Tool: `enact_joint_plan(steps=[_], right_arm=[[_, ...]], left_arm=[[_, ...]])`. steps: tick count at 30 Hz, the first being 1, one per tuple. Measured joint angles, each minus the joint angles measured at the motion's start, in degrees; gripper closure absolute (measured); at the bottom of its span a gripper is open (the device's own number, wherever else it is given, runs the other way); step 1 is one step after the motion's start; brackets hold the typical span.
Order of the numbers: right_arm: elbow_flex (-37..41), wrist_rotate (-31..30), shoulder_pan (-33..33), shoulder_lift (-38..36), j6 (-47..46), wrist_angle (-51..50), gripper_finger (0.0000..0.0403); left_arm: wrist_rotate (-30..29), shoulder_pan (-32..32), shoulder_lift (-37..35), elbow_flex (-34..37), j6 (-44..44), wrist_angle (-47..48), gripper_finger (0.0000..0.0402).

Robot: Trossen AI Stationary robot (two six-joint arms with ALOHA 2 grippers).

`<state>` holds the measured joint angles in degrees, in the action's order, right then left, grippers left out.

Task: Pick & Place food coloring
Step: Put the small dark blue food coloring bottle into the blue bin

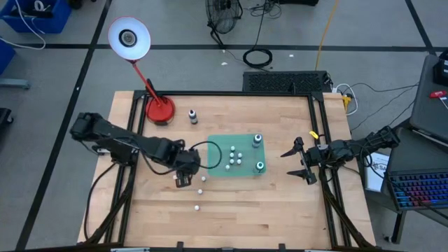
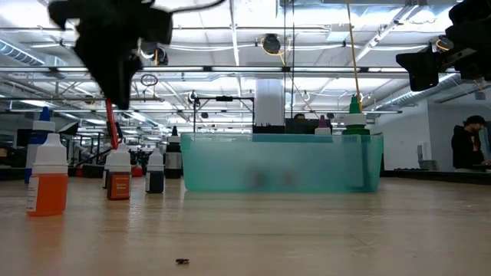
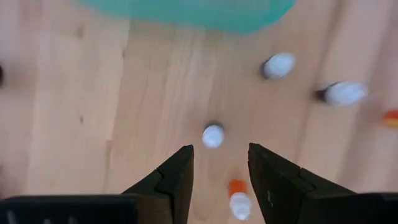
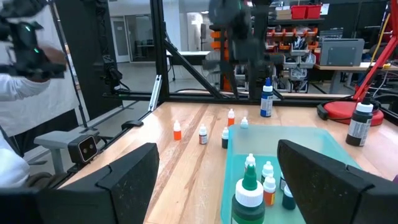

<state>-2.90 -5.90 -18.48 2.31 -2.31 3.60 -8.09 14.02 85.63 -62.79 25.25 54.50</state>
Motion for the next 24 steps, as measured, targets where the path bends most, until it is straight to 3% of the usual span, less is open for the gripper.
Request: enact_joint_plan(steps=[8,16,24], right_arm=[[0.00,0.01,0.02,0.02,0.00,-0.02,0.0089],[0.00,-0.01,0.02,0.02,0.00,0.03,0.0089],[-0.01,-0.01,0.01,0.02,0.00,0.00,0.0089]], left_arm=[[-0.61,-0.46,1.57,11.14,-0.82,-9.56,0.0236],[-1.03,-0.50,1.31,12.07,-0.97,-14.11,0.0223],[-1.40,-0.50,1.35,12.07,0.43,-15.25,0.0239]])
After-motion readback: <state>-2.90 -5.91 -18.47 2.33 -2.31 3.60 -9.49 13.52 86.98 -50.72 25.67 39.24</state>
